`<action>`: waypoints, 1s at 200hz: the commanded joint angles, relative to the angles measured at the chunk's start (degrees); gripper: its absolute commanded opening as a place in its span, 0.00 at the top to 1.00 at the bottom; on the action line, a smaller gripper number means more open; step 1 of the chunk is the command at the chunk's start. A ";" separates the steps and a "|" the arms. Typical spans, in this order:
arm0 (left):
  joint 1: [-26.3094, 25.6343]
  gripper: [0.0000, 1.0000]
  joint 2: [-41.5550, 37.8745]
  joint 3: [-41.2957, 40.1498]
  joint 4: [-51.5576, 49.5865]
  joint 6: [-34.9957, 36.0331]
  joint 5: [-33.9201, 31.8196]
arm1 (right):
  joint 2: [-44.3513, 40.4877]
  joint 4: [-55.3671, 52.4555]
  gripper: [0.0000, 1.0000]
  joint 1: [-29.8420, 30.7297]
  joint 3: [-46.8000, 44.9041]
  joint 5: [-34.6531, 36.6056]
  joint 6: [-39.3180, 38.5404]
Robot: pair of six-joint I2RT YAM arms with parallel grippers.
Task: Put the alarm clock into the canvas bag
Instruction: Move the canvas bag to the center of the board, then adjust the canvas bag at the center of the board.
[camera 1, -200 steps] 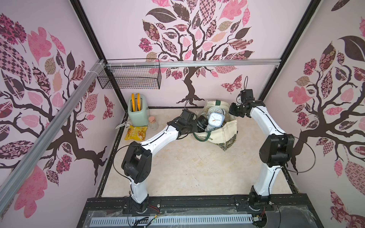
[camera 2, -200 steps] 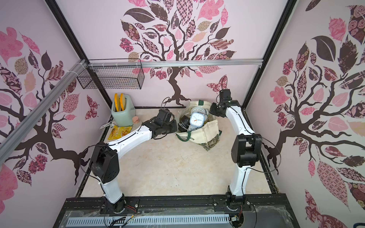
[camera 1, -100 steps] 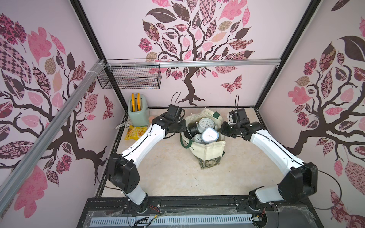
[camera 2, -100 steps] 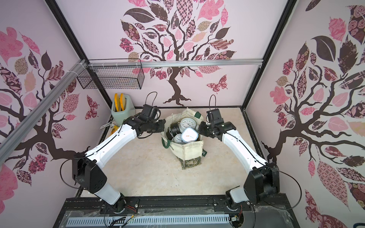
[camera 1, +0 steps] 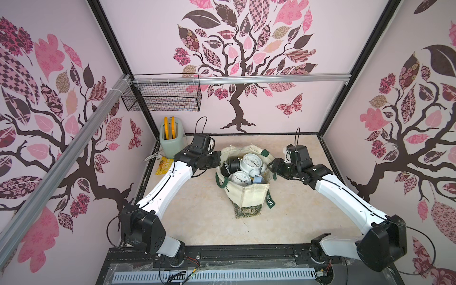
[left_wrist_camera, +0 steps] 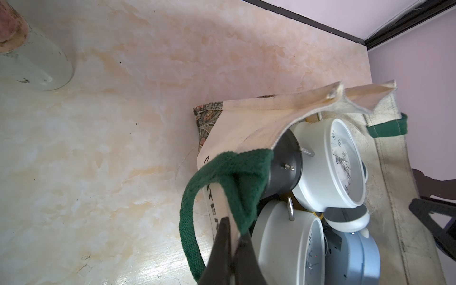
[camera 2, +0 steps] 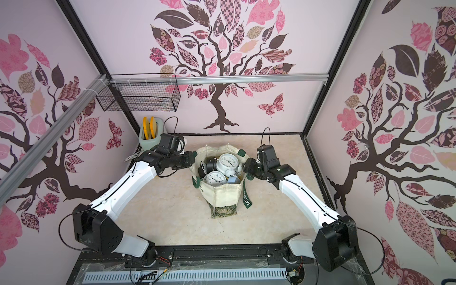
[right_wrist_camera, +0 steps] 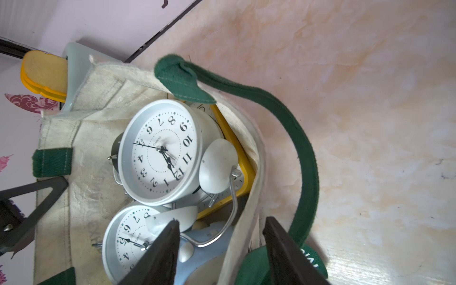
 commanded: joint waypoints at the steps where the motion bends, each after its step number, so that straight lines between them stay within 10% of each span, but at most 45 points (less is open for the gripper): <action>1: -0.04 1.00 -1.64 -1.75 5.46 0.40 2.97 | 4.08 -0.40 0.34 -0.16 4.57 -0.72 -3.97; 60: -0.04 0.02 -9.58 -7.99 4.66 2.20 -8.01 | 7.52 -1.59 0.43 -0.22 6.97 1.95 -6.30; 159: 0.05 0.05 -11.91 -17.77 3.29 -6.96 -13.85 | 12.73 -2.01 0.34 -0.47 9.58 2.66 -7.87; 200: 0.05 0.49 -11.00 -19.61 10.49 -5.64 -3.11 | 14.16 -0.64 0.64 -0.23 11.93 -4.20 -9.52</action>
